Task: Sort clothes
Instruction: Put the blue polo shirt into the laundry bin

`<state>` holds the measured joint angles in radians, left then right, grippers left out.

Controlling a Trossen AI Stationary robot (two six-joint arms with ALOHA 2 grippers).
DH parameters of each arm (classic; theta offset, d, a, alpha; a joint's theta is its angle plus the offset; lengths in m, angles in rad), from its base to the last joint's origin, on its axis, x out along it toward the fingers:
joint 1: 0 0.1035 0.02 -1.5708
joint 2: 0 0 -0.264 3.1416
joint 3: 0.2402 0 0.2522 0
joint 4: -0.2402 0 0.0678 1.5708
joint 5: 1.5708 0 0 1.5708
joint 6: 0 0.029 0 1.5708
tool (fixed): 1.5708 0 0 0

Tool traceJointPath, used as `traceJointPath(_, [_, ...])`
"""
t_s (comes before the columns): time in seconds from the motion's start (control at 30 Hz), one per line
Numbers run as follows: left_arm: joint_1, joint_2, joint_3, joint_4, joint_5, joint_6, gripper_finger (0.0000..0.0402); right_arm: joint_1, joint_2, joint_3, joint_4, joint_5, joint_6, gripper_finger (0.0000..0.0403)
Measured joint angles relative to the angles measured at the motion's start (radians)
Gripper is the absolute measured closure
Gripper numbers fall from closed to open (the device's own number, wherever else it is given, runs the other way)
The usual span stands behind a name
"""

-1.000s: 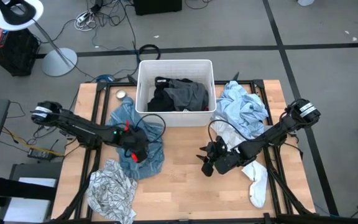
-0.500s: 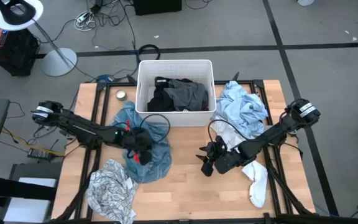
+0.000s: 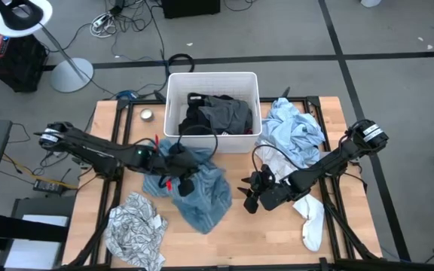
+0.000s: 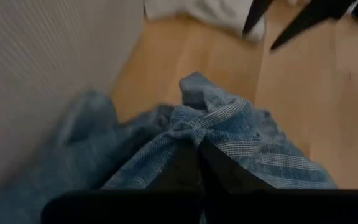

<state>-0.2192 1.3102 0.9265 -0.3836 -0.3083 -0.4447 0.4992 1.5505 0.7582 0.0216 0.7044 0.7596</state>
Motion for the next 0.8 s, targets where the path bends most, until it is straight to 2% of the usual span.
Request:
traceJointPath(0.57, [0.028,-0.002,0.489,-0.165,-0.256,0.315,0.0401,0.0,0.0,0.0,0.004,0.0,0.006,0.0238])
traceJointPath(0.8, [0.114,-0.002,0.677,-0.154,-0.28,0.447,0.0401,0.0,0.0,0.0,0.008,0.0,0.006,0.0239])
